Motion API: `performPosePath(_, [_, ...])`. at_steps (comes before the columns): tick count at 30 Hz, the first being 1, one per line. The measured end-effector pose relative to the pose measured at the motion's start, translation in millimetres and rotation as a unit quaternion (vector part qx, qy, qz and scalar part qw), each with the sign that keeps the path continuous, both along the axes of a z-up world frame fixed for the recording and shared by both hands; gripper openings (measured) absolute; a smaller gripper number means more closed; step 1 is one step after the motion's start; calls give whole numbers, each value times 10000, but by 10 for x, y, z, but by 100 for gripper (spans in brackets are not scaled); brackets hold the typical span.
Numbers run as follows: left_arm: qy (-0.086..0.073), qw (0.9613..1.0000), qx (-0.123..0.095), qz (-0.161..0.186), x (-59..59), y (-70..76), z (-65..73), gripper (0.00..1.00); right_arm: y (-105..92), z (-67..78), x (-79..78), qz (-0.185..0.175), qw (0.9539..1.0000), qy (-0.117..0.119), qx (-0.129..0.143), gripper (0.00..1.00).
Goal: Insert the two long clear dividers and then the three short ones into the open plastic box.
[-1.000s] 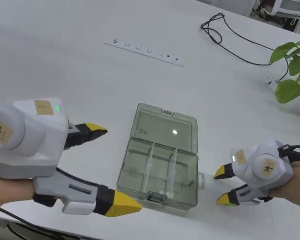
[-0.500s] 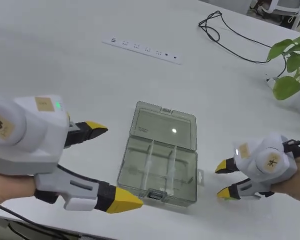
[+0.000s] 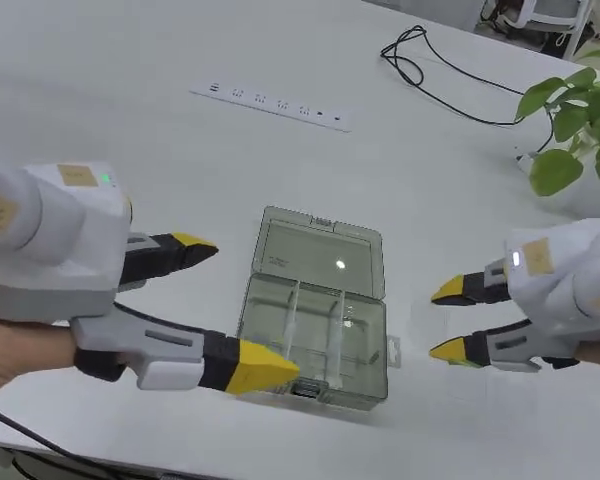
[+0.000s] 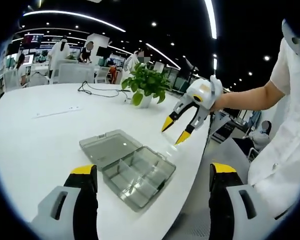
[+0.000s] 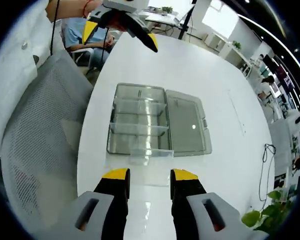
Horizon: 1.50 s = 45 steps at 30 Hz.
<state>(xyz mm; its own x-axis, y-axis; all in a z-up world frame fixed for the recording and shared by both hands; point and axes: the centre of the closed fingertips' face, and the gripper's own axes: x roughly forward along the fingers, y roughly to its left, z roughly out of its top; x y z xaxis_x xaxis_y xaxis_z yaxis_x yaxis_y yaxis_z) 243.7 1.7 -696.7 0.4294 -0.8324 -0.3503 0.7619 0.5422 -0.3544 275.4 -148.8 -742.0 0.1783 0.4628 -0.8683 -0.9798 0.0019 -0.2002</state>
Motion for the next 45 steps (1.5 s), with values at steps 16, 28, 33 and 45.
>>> performPosePath(16, [1209,9877,-996,22,-114,-445,200,64,484,498,-403,445,9978,-458,153,33])
performPosePath(28, [2084,9650,-1586,-130,-237,-736,257,35,637,653,-535,611,9955,-718,90,33])
performPosePath(33, [2265,9588,-1704,-178,-274,-812,260,26,647,671,-551,635,9946,-815,3,33])
performPosePath(45, [2361,9557,-1741,-236,-296,-880,243,7,659,671,-597,717,9933,-896,-134,33])
